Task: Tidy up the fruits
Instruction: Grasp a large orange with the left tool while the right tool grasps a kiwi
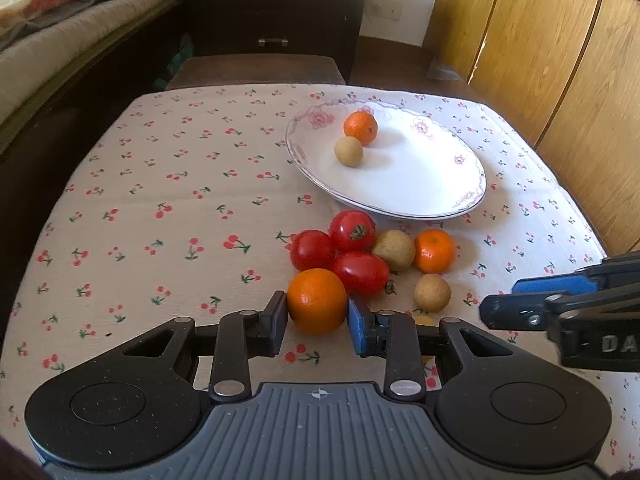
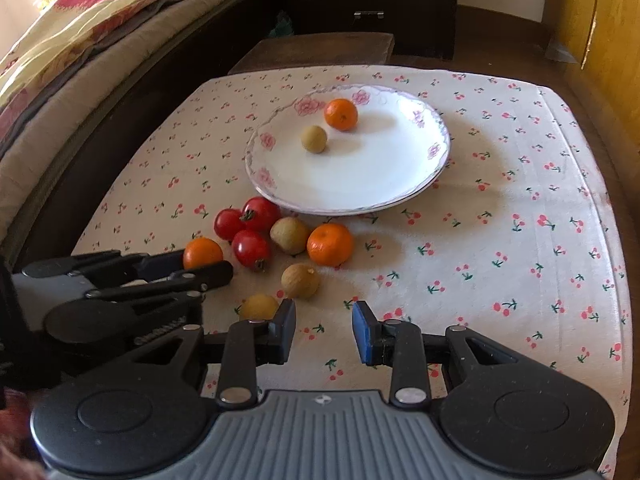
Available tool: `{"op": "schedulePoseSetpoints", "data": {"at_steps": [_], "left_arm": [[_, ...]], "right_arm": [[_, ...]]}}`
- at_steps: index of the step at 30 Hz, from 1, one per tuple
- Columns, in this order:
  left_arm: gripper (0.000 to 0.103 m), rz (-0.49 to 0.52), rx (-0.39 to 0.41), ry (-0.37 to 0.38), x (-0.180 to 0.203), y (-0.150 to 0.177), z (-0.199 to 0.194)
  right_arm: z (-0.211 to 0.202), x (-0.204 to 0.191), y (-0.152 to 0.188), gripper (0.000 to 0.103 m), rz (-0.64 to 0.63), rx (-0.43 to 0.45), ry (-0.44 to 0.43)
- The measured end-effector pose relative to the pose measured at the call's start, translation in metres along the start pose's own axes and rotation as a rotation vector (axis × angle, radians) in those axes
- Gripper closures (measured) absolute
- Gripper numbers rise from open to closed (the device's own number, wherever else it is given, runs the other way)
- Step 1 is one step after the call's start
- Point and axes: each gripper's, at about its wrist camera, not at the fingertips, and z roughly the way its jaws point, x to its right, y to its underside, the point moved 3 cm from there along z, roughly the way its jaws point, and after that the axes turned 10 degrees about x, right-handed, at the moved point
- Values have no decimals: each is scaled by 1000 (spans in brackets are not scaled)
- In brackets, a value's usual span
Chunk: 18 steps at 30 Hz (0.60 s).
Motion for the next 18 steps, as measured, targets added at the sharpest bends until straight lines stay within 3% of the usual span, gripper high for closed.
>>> {"op": "schedulePoseSetpoints", "data": {"at_steps": [8, 18], "left_arm": [[63, 10, -14, 1, -10, 4, -14], [63, 8, -47, -10, -20, 11, -10]], "right_arm": [[16, -26, 9, 71, -59, -26, -62], [36, -44, 15, 71, -147, -38, -45]]}}
